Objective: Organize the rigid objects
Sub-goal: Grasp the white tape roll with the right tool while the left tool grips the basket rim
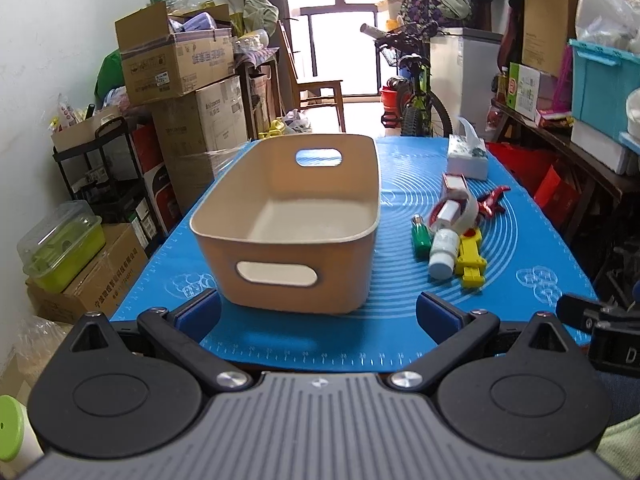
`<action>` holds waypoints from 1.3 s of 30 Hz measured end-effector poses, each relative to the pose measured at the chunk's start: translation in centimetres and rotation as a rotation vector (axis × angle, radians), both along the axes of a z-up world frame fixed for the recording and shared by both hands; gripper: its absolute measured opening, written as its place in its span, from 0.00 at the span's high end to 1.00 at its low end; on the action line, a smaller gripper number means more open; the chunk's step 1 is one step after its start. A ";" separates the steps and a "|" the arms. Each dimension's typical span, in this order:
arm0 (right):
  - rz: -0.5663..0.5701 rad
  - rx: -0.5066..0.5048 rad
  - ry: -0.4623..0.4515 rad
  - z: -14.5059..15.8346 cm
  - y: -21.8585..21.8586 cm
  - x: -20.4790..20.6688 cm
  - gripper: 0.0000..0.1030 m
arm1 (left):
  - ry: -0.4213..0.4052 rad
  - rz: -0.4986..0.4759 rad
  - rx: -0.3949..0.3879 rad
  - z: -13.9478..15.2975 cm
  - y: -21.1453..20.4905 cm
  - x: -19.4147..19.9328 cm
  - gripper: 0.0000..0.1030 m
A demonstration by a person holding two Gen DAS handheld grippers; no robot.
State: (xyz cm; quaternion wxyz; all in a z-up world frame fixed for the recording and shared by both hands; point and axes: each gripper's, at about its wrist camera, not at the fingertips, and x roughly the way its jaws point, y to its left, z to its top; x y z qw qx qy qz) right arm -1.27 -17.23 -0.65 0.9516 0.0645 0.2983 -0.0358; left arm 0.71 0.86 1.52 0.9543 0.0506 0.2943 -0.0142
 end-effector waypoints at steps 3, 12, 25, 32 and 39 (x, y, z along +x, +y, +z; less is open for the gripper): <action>0.006 0.023 -0.008 0.3 0.1 0.8 0.02 | -0.024 0.001 -0.002 0.6 0.9 1.3 0.01; -0.008 -0.007 -0.065 0.3 0.6 6.1 0.02 | -0.088 0.109 0.029 1.2 4.8 8.1 0.01; -0.045 -0.060 -0.046 -2.8 -0.8 14.2 0.02 | -0.029 0.242 0.020 -1.9 10.1 15.8 0.02; -0.078 -0.001 0.019 -4.7 -2.4 16.7 0.02 | 0.010 0.224 0.091 -3.5 9.9 16.6 0.22; -0.096 0.067 0.080 -6.3 -3.3 17.8 0.02 | 0.053 0.214 0.077 -4.2 10.5 17.2 0.43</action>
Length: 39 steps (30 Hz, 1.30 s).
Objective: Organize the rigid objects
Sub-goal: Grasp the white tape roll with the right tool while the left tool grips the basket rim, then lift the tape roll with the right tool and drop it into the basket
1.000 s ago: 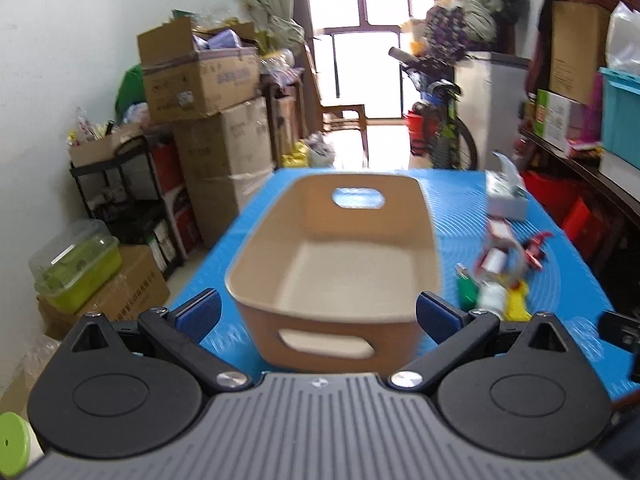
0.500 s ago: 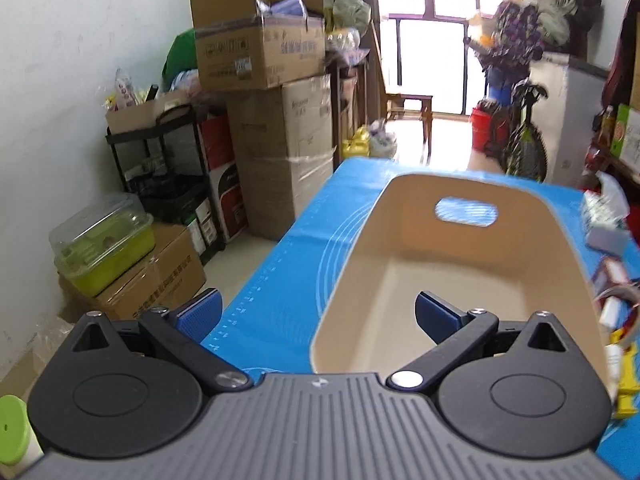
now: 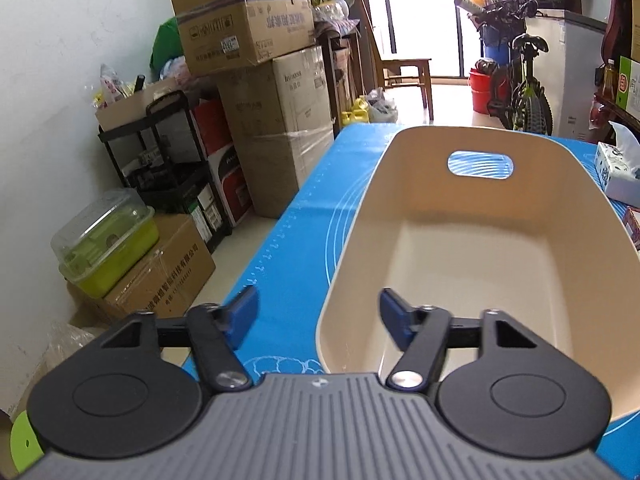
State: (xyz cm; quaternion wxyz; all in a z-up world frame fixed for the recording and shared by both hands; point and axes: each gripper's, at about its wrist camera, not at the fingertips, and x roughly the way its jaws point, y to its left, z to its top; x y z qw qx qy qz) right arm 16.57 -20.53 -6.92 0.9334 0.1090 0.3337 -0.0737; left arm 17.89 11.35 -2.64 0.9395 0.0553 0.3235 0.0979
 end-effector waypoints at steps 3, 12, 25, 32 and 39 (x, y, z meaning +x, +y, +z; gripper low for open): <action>0.013 0.002 0.013 -0.3 0.2 0.4 0.02 | 0.010 0.008 -0.025 0.0 0.3 0.2 0.57; 0.014 -0.059 -0.008 -0.5 0.9 1.8 0.02 | 0.011 -0.005 -0.060 0.0 0.1 0.3 0.84; 0.040 0.046 0.008 -1.1 1.1 5.0 0.27 | 0.014 0.008 -0.080 0.1 0.3 0.4 0.84; 0.036 0.100 0.016 -2.0 1.4 6.0 0.37 | 0.016 0.016 -0.092 0.1 0.4 0.4 0.84; 0.038 0.046 -0.007 -2.4 2.6 7.1 0.57 | 0.015 0.014 -0.092 0.1 0.4 0.4 0.84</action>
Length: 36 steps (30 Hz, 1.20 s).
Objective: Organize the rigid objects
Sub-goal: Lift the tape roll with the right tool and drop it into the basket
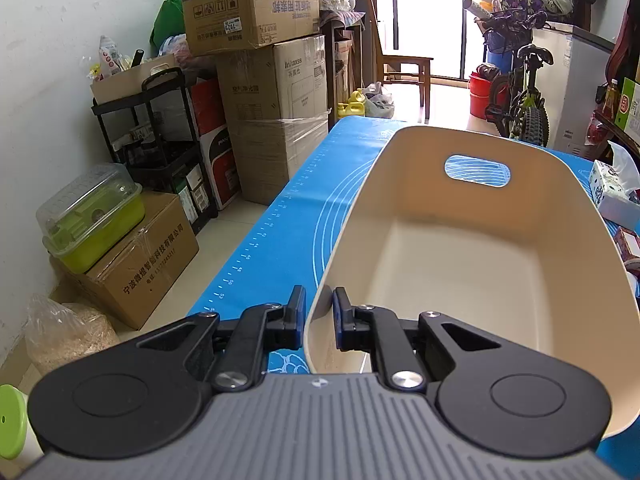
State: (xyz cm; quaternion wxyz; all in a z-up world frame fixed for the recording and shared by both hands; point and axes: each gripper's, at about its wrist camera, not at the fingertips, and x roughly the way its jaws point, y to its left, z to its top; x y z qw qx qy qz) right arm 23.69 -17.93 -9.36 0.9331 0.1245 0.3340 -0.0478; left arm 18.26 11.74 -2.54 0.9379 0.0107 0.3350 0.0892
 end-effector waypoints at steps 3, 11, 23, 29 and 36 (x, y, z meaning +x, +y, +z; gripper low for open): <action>0.005 -0.002 -0.001 0.1 -0.1 0.0 0.66 | 0.000 0.001 -0.002 0.0 0.0 0.0 0.84; 0.031 0.063 -0.016 1.7 -0.9 -0.9 0.72 | 0.001 0.010 -0.010 0.0 -0.1 0.1 0.84; 0.009 0.083 -0.171 5.9 -1.2 -2.7 0.72 | 0.000 0.008 -0.014 0.2 0.0 0.0 0.84; 0.053 0.077 -0.293 9.2 0.4 -3.6 0.72 | 0.000 0.006 -0.015 0.2 0.0 0.0 0.84; 0.189 0.061 -0.345 10.8 5.3 -3.2 0.72 | -0.001 0.014 -0.020 0.3 -0.1 0.0 0.84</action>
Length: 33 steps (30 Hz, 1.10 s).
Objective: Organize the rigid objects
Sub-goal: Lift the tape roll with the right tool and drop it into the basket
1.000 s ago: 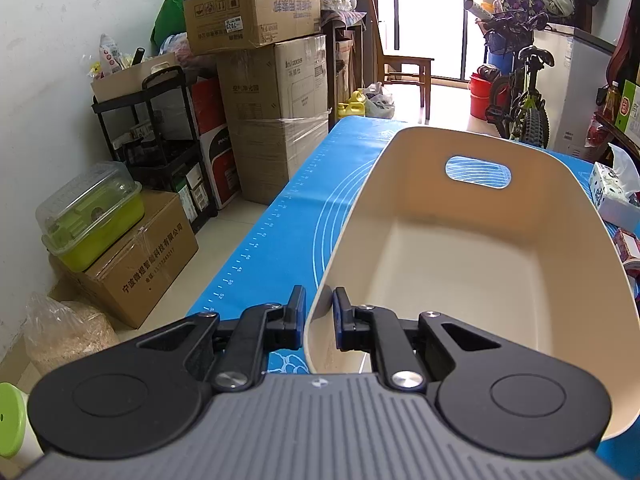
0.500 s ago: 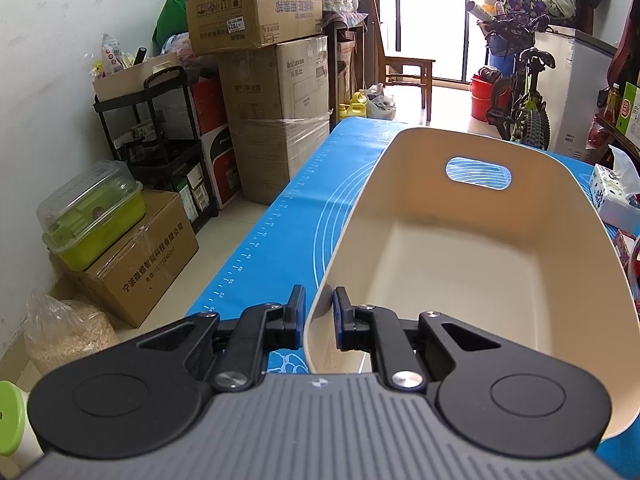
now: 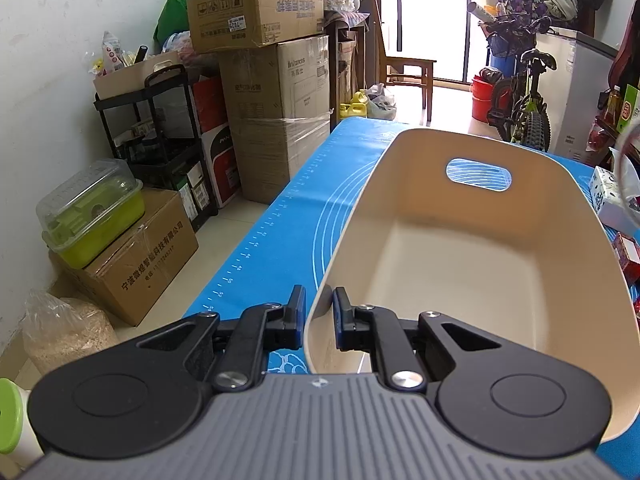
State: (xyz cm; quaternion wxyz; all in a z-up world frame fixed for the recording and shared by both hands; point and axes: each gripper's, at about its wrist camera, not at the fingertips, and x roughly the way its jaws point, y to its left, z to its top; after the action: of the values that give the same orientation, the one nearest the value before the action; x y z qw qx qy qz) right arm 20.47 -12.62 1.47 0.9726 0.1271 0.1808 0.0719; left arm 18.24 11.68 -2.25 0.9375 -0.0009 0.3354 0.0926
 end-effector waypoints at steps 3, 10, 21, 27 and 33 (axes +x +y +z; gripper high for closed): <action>0.052 -0.012 0.005 0.0 2.3 0.7 0.72 | -0.002 0.001 -0.001 0.0 0.1 0.0 0.84; 0.165 -0.070 0.095 -2.1 6.6 2.0 0.72 | -0.001 0.000 0.001 0.1 0.1 0.0 0.84; 0.262 -0.116 0.243 -4.8 8.1 2.6 0.72 | -0.001 0.005 -0.003 0.3 0.3 0.0 0.84; 0.243 -0.080 0.206 -3.5 6.8 1.8 0.31 | -0.007 0.002 -0.001 0.3 0.3 0.1 0.84; 0.213 -0.016 0.182 -1.9 4.1 0.9 0.11 | -0.008 0.007 -0.003 0.3 0.2 0.0 0.84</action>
State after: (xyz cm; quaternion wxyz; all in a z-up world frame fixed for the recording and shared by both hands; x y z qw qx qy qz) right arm 21.40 -8.57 -0.40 0.9399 0.1056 0.2815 0.1617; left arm 18.24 11.88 -1.91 0.9386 -0.0037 0.3317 0.0953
